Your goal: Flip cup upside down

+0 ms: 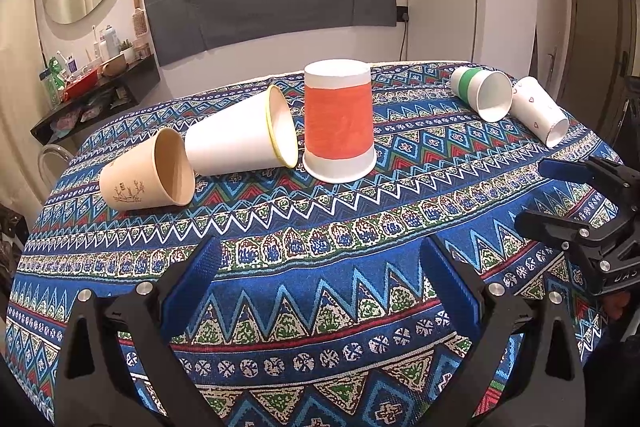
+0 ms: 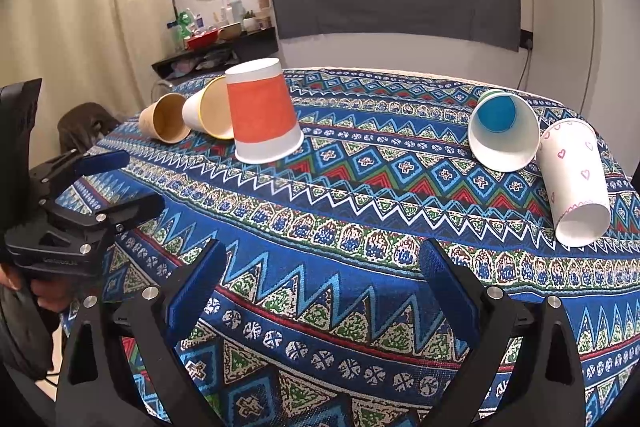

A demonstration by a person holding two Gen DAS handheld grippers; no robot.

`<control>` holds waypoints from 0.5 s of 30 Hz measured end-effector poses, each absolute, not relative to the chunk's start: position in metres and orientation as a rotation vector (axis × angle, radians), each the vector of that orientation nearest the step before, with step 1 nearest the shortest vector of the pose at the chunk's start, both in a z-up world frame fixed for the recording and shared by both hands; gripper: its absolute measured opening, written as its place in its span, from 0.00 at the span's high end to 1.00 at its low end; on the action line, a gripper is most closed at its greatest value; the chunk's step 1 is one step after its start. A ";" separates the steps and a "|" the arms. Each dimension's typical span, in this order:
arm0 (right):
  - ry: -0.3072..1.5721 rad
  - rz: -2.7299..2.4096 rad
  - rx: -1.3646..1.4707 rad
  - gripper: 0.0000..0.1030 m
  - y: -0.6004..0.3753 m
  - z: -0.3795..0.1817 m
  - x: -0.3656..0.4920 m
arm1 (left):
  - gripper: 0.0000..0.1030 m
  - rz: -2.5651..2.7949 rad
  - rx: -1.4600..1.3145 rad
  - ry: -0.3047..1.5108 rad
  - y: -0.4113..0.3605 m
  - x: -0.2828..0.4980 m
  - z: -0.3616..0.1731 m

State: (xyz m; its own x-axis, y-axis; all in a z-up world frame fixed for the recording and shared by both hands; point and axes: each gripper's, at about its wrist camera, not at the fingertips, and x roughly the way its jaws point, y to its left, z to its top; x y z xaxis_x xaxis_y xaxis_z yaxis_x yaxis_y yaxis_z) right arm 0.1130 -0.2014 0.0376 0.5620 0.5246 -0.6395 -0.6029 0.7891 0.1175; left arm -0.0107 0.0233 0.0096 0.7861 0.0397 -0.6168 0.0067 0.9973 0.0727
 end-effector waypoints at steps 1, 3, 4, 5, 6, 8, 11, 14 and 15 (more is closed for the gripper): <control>0.712 0.666 -0.120 0.10 -0.201 0.038 0.113 | 0.06 0.019 0.073 0.666 0.023 -0.011 0.010; 0.712 0.666 -0.121 0.10 -0.201 0.037 0.113 | 0.06 0.023 0.076 0.666 0.022 -0.011 0.010; 0.713 0.666 -0.121 0.10 -0.201 0.037 0.113 | 0.06 0.023 0.077 0.666 0.022 -0.011 0.010; 0.713 0.666 -0.121 0.10 -0.201 0.037 0.113 | 0.06 0.023 0.077 0.666 0.021 -0.011 0.010; 0.712 0.666 -0.121 0.10 -0.201 0.037 0.113 | 0.06 0.023 0.078 0.664 0.021 -0.012 0.010; 0.712 0.667 -0.120 0.10 -0.201 0.037 0.113 | 0.06 0.015 0.080 0.663 0.021 -0.012 0.010; 0.712 0.668 -0.120 0.10 -0.201 0.037 0.113 | 0.06 0.015 0.082 0.664 0.020 -0.012 0.010; 0.712 0.670 -0.120 0.10 -0.201 0.037 0.113 | 0.06 0.022 0.082 0.663 0.021 -0.012 0.010; 0.712 0.670 -0.119 0.10 -0.201 0.037 0.113 | 0.06 0.022 0.082 0.663 0.021 -0.012 0.010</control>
